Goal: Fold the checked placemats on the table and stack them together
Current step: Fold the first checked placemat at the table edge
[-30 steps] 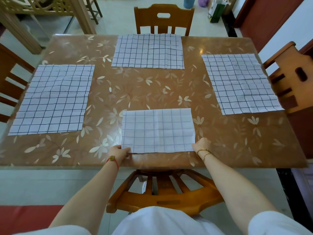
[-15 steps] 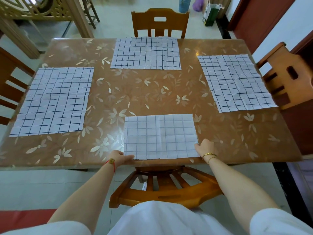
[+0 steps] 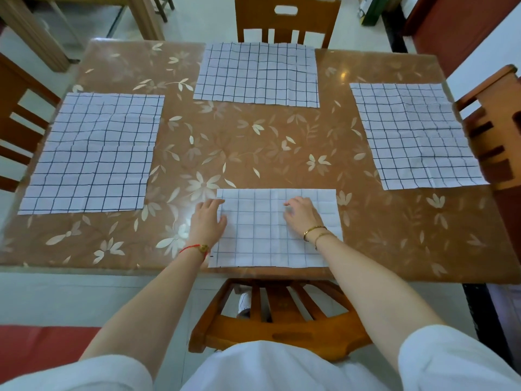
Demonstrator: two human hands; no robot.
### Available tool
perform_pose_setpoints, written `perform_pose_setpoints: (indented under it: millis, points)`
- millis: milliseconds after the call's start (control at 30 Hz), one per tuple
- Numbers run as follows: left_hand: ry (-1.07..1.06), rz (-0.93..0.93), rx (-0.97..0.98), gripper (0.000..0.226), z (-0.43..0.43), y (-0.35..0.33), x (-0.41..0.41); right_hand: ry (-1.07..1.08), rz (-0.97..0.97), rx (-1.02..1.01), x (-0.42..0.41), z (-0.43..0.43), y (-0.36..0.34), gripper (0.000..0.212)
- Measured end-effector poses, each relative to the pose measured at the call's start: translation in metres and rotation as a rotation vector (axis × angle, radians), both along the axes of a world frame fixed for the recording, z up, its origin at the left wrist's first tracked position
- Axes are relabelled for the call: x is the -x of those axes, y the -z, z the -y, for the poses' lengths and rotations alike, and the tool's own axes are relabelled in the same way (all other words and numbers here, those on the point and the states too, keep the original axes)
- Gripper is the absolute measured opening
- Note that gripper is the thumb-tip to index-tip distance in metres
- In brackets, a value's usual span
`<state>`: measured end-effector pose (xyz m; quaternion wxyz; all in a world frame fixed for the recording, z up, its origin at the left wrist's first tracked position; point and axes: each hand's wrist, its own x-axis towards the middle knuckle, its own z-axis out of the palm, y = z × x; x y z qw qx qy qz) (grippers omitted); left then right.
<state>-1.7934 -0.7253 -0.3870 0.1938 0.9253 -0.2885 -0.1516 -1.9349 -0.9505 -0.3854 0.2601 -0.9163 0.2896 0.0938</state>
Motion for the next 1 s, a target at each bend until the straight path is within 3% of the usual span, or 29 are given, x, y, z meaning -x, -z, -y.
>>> perform_pose_setpoints:
  millis: [200, 300, 467, 733, 1000]
  points:
    - [0.161, 0.028, -0.183, 0.063, 0.023, 0.02, -0.019, -0.287, -0.028, 0.075, -0.057, -0.02, 0.007, 0.044]
    - [0.17, 0.006, -0.291, 0.066, 0.029, 0.03, -0.023, -0.403, -0.099, 0.099, -0.079, -0.033, 0.013, 0.059]
    - [0.152, -0.049, -0.364, 0.068, 0.033, 0.042, -0.022, -0.527, -0.16, 0.164, -0.103, -0.053, 0.022, 0.065]
    - [0.084, -0.098, -0.325, 0.071, 0.035, 0.04, -0.022, -0.534, -0.152, 0.228, -0.098, -0.056, 0.032, 0.06]
    - [0.058, -0.136, -0.325, 0.073, 0.032, 0.04, -0.023, -0.383, -0.156, 0.281, -0.036, -0.004, 0.033, 0.056]
